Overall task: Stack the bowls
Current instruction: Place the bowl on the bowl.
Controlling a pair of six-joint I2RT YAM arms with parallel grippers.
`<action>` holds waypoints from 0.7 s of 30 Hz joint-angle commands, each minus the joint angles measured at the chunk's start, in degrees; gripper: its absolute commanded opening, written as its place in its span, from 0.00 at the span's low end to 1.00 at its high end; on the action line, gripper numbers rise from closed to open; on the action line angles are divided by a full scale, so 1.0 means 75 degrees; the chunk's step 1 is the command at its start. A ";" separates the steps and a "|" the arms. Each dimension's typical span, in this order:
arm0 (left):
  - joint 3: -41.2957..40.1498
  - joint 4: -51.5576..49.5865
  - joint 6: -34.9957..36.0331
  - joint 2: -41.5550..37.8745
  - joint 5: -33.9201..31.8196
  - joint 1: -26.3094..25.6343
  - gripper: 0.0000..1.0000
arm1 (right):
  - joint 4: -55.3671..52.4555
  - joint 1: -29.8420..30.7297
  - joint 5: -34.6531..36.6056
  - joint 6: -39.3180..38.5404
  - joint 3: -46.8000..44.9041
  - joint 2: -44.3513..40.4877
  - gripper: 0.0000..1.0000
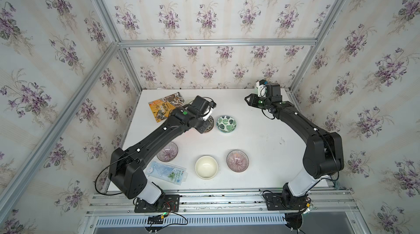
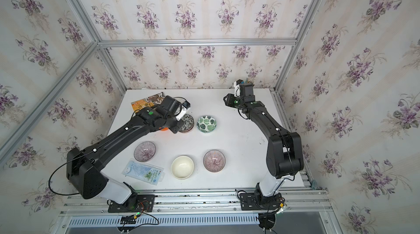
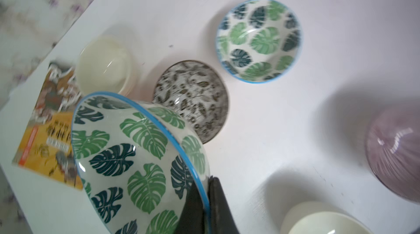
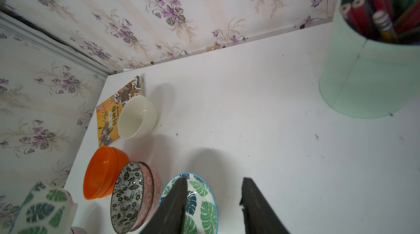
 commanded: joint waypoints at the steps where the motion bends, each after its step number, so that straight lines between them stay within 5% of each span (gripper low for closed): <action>1: -0.0460 0.0794 0.3219 -0.0255 0.0832 -0.0369 0.00 | -0.0902 -0.0039 -0.0605 -0.0481 0.0496 0.0276 0.45; 10: -0.1458 0.1667 0.6376 -0.0699 0.1908 -0.0620 0.00 | -0.1586 0.0352 -0.1822 -0.1280 0.0731 0.0240 0.46; 21: -0.1035 0.1430 0.6983 -0.0072 0.0575 -0.0632 0.00 | -0.2148 0.1934 -0.0588 -0.1602 0.0761 0.0193 0.47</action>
